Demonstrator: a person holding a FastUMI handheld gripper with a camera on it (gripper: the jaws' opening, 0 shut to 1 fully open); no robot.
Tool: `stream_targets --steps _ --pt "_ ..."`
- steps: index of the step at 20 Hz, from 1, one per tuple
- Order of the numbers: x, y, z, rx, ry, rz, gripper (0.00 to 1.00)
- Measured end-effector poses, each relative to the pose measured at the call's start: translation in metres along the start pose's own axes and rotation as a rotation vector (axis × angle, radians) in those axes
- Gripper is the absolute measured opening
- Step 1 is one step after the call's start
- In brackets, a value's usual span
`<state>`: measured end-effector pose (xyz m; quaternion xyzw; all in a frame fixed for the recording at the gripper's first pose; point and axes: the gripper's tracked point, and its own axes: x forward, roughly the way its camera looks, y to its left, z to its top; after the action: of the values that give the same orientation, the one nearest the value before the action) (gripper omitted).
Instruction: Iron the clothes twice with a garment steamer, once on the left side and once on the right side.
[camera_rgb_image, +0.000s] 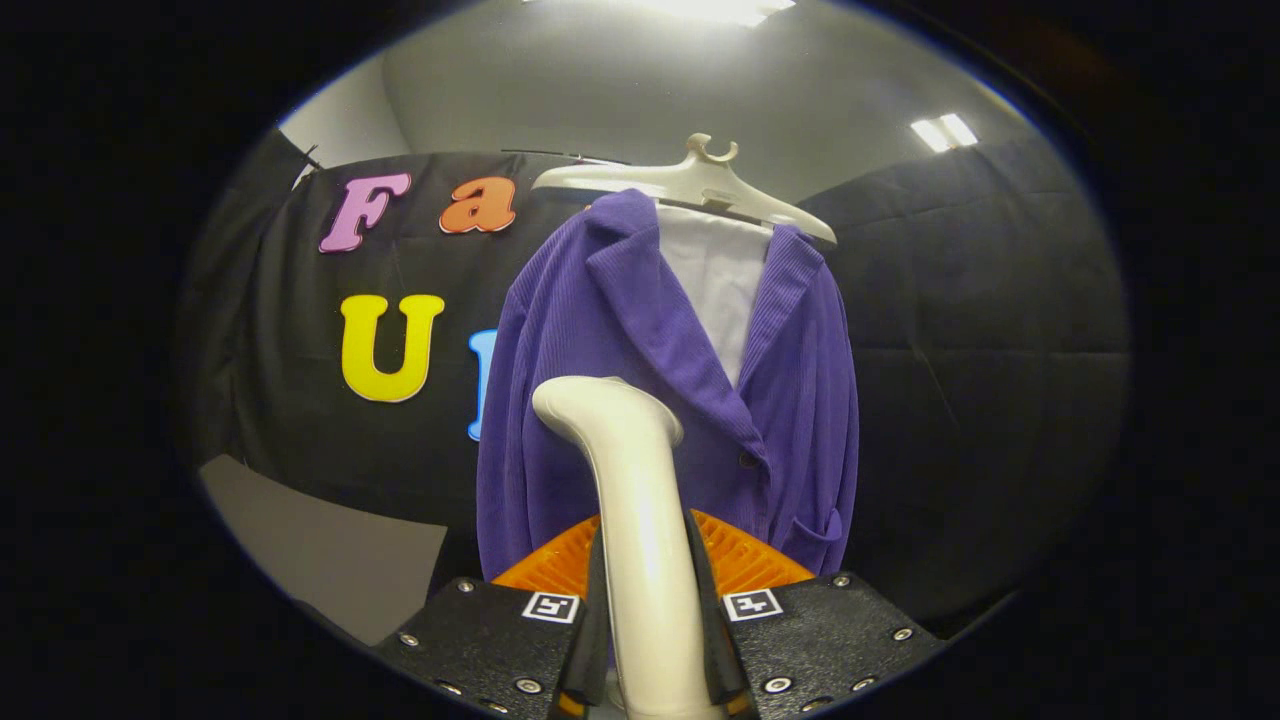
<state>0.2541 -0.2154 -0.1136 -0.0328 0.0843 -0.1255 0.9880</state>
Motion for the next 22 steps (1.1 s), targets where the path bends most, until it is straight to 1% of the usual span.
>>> stream_targets --steps 6,10,16,22 --pt "-0.002 -0.005 -0.038 0.019 0.051 -0.003 0.38" --pt "-0.006 -0.005 -0.071 0.032 0.106 -0.009 0.38" --pt "-0.014 0.003 -0.123 0.011 0.182 -0.030 0.38" --pt "-0.021 0.007 -0.160 -0.002 0.232 -0.087 0.39"
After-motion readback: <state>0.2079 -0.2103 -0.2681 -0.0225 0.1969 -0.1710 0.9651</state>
